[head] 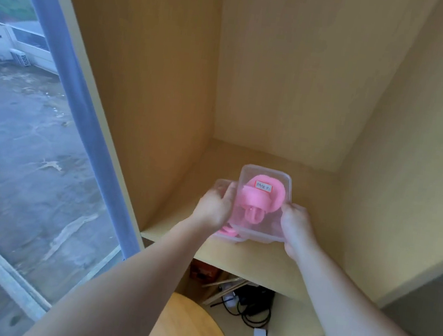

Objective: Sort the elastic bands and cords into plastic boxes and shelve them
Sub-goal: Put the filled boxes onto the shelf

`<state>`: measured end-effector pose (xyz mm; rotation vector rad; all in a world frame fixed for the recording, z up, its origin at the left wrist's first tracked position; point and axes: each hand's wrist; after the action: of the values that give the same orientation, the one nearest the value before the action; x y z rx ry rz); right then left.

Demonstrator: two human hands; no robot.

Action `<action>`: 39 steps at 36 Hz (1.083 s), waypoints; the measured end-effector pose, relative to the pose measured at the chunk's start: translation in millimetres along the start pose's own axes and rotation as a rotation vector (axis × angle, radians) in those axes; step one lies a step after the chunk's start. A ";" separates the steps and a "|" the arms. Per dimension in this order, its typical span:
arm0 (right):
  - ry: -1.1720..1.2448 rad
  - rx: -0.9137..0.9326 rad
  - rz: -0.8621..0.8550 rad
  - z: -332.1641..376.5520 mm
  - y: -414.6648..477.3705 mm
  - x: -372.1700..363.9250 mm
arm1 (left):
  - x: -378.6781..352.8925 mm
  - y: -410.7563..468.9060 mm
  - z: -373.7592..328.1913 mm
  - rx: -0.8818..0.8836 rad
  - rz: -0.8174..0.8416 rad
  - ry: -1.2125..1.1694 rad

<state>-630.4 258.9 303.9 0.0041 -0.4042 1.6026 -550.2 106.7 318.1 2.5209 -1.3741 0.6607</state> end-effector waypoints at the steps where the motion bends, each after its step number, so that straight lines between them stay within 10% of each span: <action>1: -0.004 0.002 -0.025 -5.4 -0.6 6.8 | -4.3 -4.8 8.2 -0.067 -0.012 0.160; 8: -0.116 -0.007 -0.139 -43.1 1.7 33.2 | -21.6 -17.6 55.7 -0.357 0.098 0.738; 19: -0.337 0.088 -0.192 -59.4 13.8 22.1 | -8.7 -26.5 69.6 -0.391 0.037 0.583; 26: -0.448 0.679 -0.378 -37.5 -31.6 6.8 | 29.4 -64.6 88.7 -0.337 -0.061 0.367; 32: -0.237 0.982 -0.042 -45.1 -123.6 -68.2 | 93.0 -119.0 158.4 -0.244 -0.260 0.325; 39: -0.355 0.759 0.351 -146.2 -198.3 -173.7 | 144.5 -171.6 272.6 0.071 -0.243 0.444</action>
<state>-389.2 132.4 174.7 0.8427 -0.0413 2.0249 -260.2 -8.7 152.9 2.3399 -0.8907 1.1442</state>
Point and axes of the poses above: each hand's wrist, its own y-axis towards the middle knuckle, its own x-axis out of the back of the hand, z = x × y, and after that the axes turned 8 degrees about -z, right-handed
